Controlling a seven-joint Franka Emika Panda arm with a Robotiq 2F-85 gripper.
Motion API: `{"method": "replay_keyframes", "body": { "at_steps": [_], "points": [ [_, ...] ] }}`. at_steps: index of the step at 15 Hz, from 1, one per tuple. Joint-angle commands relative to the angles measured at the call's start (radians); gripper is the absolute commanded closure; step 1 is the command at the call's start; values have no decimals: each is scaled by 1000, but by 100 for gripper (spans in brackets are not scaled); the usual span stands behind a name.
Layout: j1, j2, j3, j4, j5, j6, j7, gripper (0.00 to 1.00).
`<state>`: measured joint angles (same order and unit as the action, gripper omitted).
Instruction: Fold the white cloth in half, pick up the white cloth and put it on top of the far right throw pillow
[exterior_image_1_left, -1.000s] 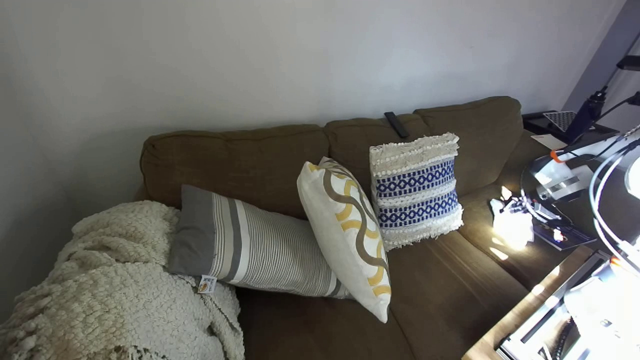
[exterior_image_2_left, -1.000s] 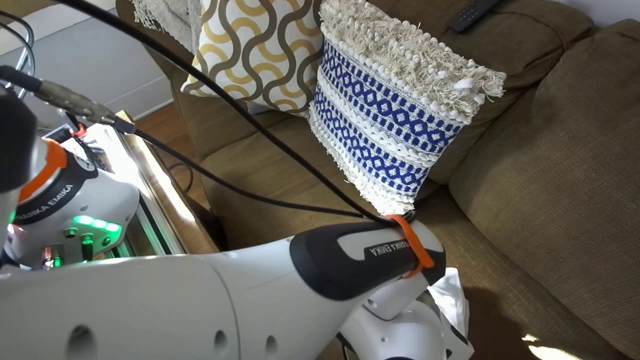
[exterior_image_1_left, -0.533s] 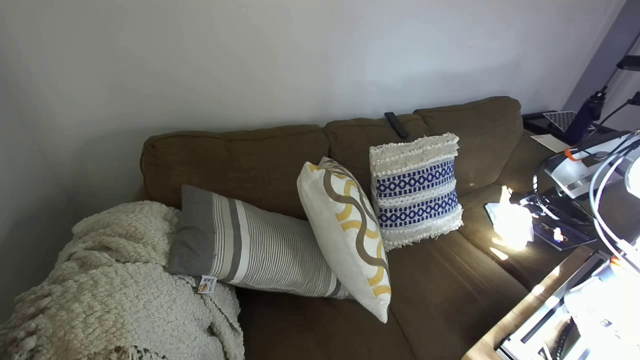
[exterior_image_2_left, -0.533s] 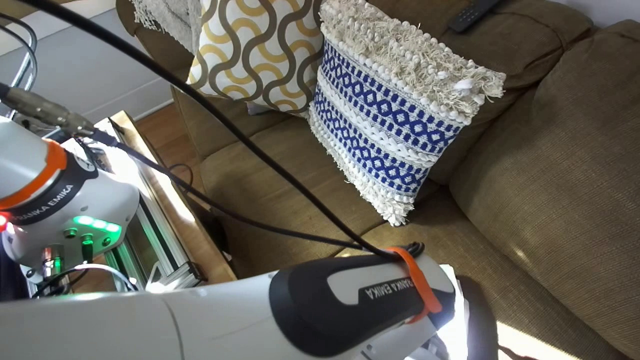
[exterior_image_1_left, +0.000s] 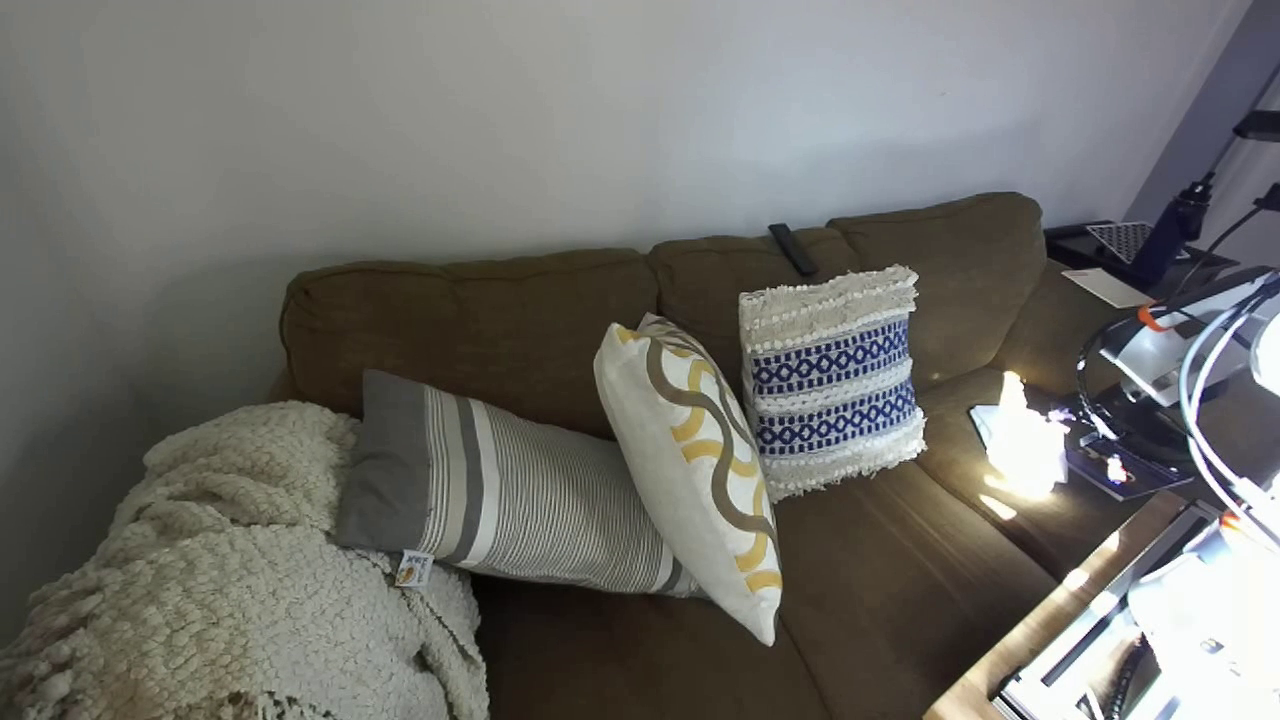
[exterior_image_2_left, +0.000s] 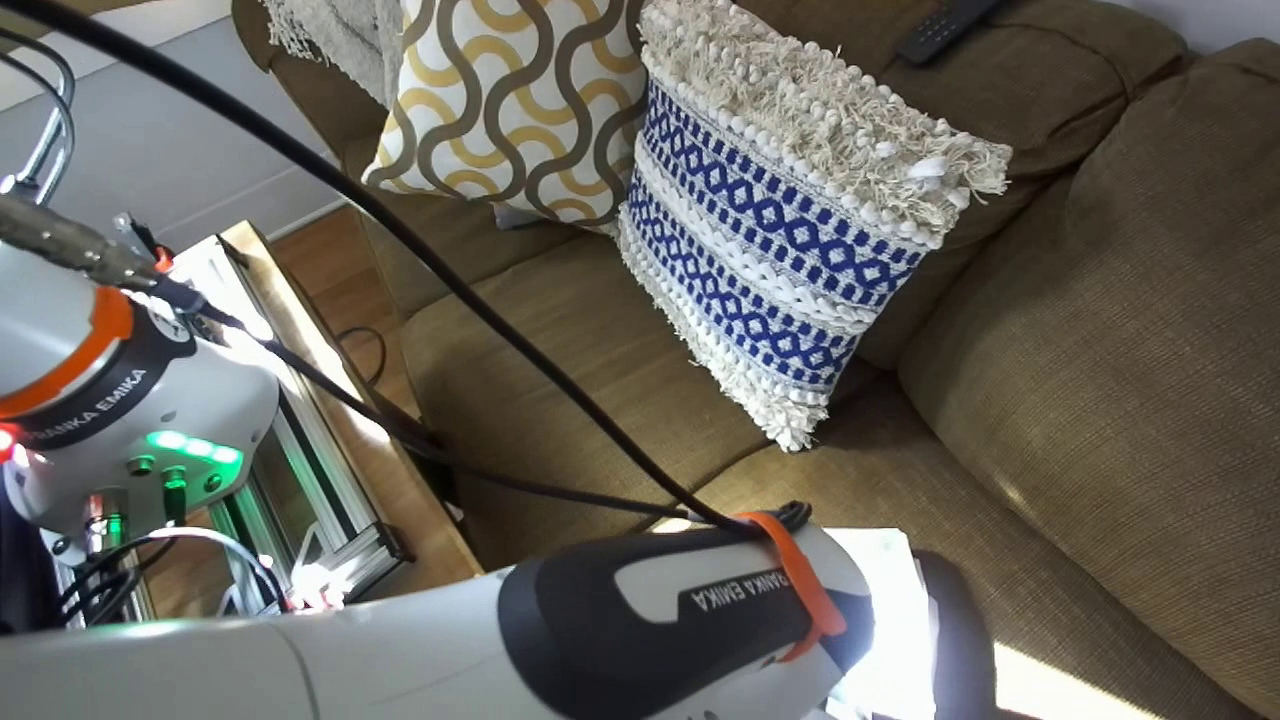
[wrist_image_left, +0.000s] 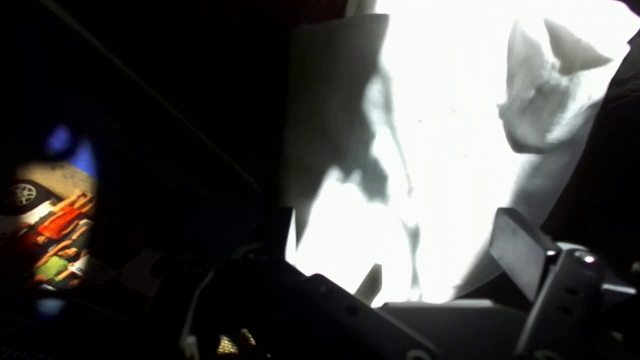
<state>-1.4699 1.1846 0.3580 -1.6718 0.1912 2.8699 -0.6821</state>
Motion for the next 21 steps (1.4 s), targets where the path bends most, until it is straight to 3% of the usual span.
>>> {"method": "replay_keyframes", "body": {
  "at_steps": [1, 5, 7, 11, 15, 16, 17, 21],
  "points": [
    [79, 26, -74, 10, -42, 49, 87, 0],
    [143, 39, -165, 22, -48, 44, 225, 0],
    [143, 45, -172, 25, -51, 32, 255, 0],
    [64, 116, -89, 109, -42, -37, 226, 0],
    [64, 187, -78, 219, -21, -189, 232, 0],
    [69, 203, -84, 247, -14, -224, 233, 8],
    [74, 220, -88, 273, -8, -247, 233, 26],
    [73, 254, -87, 343, 16, -307, 224, 58]
  ]
}}
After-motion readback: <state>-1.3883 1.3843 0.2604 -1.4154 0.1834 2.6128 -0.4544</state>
